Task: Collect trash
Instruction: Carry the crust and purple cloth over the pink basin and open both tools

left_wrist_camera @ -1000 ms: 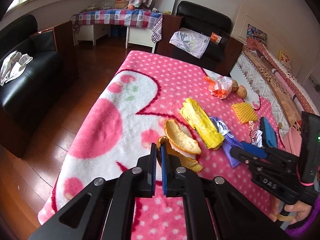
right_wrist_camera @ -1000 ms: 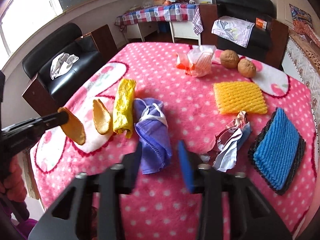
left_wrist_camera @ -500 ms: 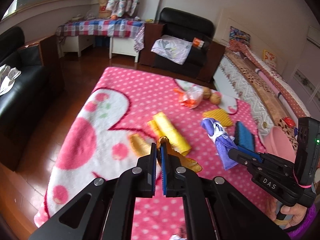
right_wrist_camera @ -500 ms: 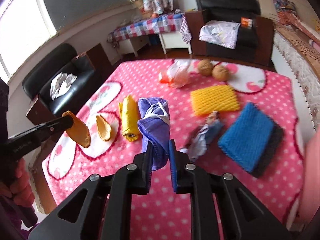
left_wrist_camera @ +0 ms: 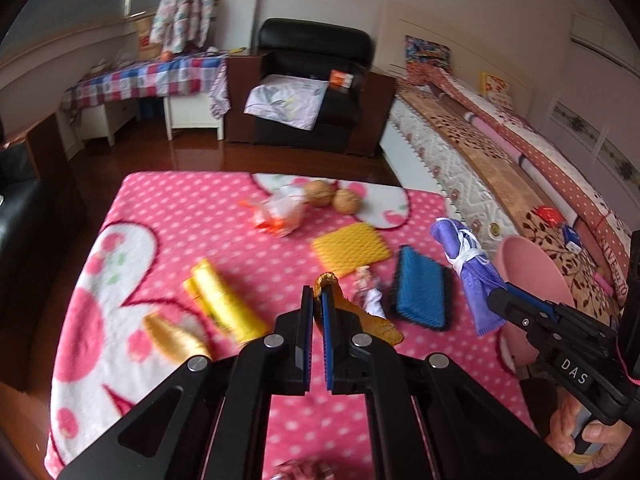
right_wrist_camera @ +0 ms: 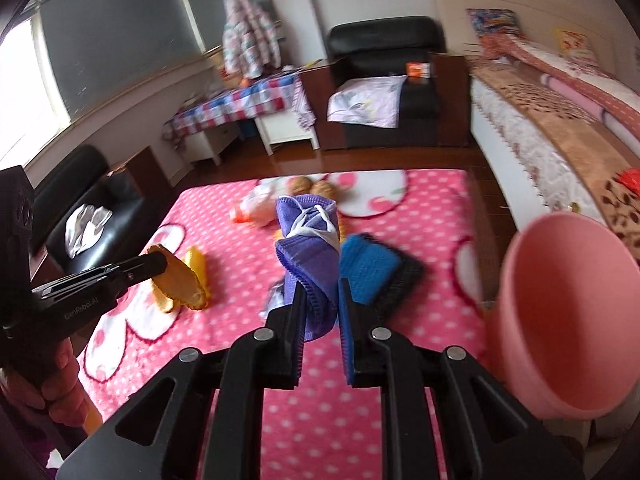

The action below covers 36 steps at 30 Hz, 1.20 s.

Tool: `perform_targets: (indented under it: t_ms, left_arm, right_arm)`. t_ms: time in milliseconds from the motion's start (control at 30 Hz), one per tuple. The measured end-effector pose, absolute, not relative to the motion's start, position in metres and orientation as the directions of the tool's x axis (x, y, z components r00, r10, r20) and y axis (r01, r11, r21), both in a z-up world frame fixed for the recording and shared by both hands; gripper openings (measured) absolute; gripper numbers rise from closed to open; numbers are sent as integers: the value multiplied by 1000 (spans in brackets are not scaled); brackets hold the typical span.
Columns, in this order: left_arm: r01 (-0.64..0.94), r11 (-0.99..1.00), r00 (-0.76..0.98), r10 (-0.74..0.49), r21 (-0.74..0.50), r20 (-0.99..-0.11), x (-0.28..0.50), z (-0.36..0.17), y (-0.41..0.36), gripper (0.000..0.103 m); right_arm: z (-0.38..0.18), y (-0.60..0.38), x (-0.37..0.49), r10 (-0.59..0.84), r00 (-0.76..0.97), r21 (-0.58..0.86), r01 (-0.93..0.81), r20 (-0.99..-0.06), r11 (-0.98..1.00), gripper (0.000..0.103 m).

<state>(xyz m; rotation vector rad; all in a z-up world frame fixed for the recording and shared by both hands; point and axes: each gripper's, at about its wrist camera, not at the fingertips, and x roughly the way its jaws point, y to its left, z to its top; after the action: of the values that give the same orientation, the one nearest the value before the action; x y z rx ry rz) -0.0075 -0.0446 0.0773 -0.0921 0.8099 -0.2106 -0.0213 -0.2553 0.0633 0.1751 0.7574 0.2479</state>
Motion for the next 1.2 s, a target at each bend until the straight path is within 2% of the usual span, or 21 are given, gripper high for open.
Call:
perform_targets:
  t_ms: [733,1200]
  left_arm:
    - [440,891,623,-391,-109,-678,14,93,-214,4]
    - [556,818,539,-488,-146,-687,19,83,-288,4]
  right_arm:
    - [62,-392,-51,1,764,228,192,-645,955,15]
    - [45,-430,-51,-60,730,224,286,-680,932,15]
